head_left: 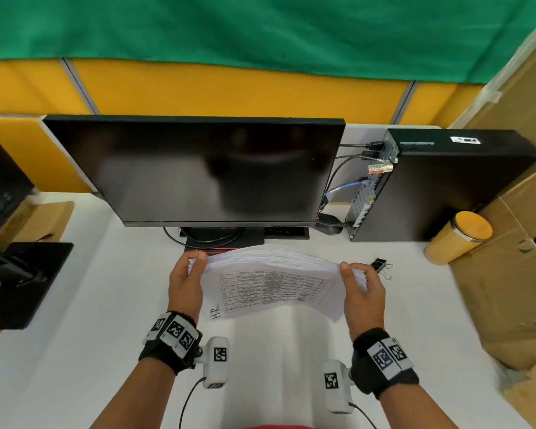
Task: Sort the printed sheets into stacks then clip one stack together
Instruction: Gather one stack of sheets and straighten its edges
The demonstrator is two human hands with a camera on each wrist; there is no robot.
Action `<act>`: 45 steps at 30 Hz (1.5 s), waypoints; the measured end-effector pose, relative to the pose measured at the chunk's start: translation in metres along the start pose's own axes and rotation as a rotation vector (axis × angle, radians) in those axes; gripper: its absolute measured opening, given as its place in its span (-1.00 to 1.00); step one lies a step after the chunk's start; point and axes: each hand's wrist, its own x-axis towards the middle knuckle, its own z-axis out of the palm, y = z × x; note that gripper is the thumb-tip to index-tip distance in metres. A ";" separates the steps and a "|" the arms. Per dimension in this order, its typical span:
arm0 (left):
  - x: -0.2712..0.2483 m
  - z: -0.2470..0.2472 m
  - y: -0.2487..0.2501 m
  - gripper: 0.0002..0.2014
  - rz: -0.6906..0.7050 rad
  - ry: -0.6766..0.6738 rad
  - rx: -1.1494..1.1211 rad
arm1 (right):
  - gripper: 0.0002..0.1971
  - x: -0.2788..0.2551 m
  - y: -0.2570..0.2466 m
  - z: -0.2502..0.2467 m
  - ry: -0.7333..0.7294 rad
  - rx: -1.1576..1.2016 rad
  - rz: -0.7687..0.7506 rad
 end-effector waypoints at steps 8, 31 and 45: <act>-0.003 -0.005 -0.002 -0.76 -0.002 -0.051 -0.020 | -0.94 0.004 -0.001 -0.002 0.027 -0.031 -0.030; -0.003 -0.019 -0.007 -0.49 0.063 -0.178 0.269 | -0.55 0.008 0.007 -0.020 -0.278 -0.002 -0.057; -0.012 0.049 0.088 -0.37 0.722 -0.310 0.935 | -0.86 0.021 -0.098 0.014 -0.388 -0.775 -0.777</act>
